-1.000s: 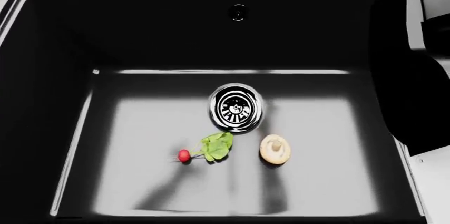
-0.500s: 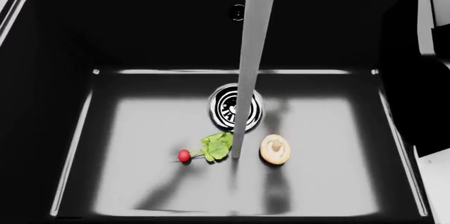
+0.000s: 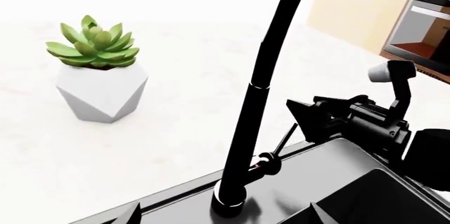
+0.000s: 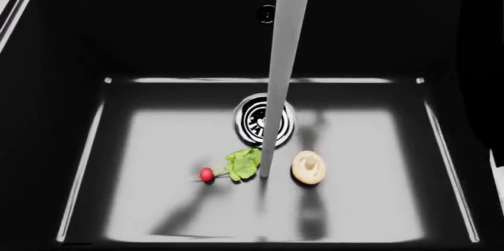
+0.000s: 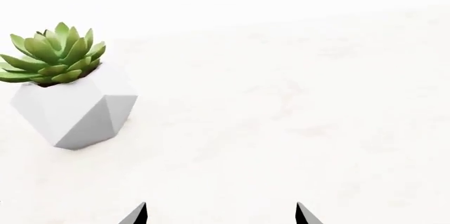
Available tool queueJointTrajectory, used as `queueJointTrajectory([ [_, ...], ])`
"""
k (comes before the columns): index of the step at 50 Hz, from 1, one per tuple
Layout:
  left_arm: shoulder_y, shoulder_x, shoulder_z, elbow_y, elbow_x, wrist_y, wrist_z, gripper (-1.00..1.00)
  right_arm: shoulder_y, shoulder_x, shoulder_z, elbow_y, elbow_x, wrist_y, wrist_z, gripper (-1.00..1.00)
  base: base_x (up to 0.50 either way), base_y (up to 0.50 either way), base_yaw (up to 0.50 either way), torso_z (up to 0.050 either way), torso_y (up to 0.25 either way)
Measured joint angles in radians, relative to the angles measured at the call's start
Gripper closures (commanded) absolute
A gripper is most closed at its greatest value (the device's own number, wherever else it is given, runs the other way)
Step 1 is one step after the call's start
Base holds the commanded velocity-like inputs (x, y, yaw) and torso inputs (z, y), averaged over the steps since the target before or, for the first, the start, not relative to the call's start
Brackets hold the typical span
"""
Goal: Pick up the fruits and vegetables and place them in the sink. Turn on the sink faucet to wash them. Then turn the sink off and put them in the tray.
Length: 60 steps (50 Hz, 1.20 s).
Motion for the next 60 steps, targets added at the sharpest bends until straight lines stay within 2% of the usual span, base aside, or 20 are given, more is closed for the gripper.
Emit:
queueJointTrajectory([
  [13, 0.004, 0.002, -0.006, 0.001, -0.002, 0.006, 0.005, -1.0, 0.055, 0.047, 0.011, -0.001, -0.041, -0.015, 0.013, -1.0, 0.0, 0.0, 0.0, 0.0, 0.0],
  [29, 0.017, 0.007, -0.016, -0.004, -0.027, 0.012, 0.0, -1.0, -0.019, 0.11, -0.016, -0.001, -0.056, -0.032, 0.024, -1.0, 0.0, 0.0, 0.0, 0.0, 0.0],
  [48, 0.026, 0.011, -0.022, -0.016, -0.068, 0.004, -0.012, -1.0, -0.147, 0.096, -0.067, 0.0, -0.056, -0.053, -0.002, -1.0, 0.0, 0.0, 0.0, 0.0, 0.0],
  [60, 0.043, 0.006, -0.02, -0.009, -0.057, 0.009, 0.001, -1.0, -0.171, 0.079, -0.074, 0.0, -0.051, -0.059, -0.016, -1.0, 0.0, 0.0, 0.0, 0.0, 0.0],
])
